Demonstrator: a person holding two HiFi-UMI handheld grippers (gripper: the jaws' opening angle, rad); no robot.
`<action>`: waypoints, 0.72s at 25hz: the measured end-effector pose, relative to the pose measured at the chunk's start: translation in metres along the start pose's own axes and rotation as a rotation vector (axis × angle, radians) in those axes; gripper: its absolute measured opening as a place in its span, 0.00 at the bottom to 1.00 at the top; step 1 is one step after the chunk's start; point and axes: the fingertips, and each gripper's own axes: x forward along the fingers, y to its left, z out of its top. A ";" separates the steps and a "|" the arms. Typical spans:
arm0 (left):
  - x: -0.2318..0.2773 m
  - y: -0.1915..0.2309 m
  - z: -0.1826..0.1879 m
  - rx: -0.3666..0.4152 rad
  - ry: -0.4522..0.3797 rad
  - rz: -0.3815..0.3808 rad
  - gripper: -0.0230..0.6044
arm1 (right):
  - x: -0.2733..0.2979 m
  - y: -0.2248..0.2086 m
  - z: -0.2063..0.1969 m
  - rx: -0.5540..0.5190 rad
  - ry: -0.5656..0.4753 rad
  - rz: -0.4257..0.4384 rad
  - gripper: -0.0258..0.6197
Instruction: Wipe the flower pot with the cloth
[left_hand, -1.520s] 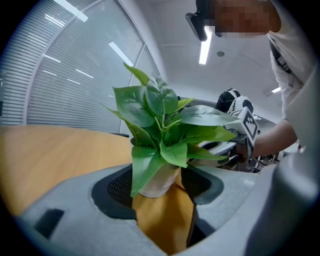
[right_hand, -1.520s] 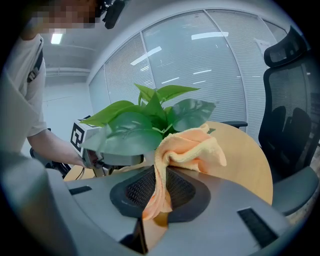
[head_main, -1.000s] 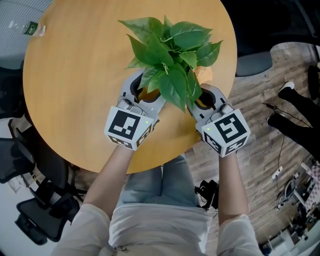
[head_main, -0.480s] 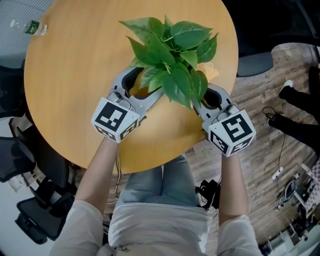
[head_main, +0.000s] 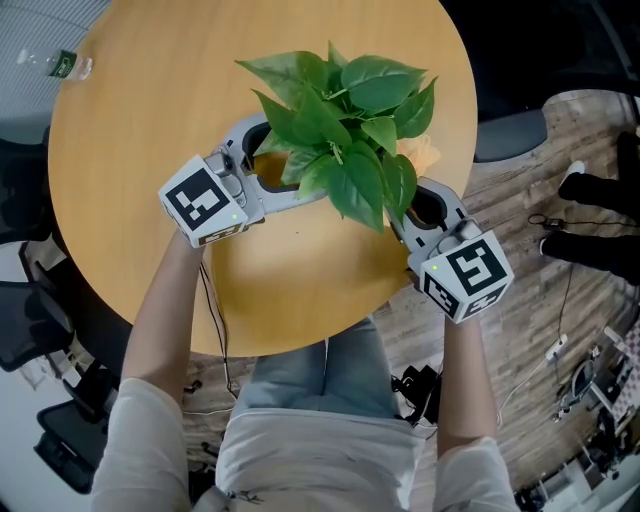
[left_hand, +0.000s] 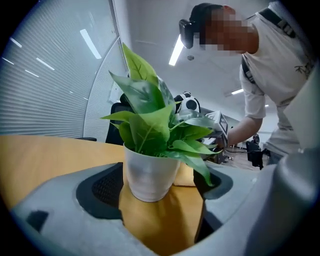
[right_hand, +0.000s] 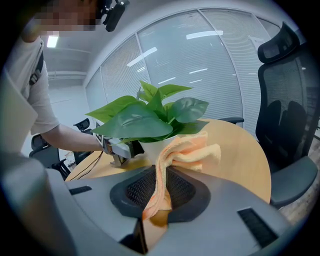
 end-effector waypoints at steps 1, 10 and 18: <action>0.002 0.001 0.001 0.002 -0.002 -0.022 0.73 | 0.000 0.000 0.000 0.005 0.000 -0.001 0.13; 0.018 0.009 0.007 -0.002 -0.012 -0.088 0.75 | -0.001 -0.001 -0.002 0.018 0.000 -0.005 0.13; 0.020 0.016 0.004 -0.012 -0.017 -0.073 0.70 | -0.012 -0.053 0.021 -0.040 -0.014 -0.144 0.13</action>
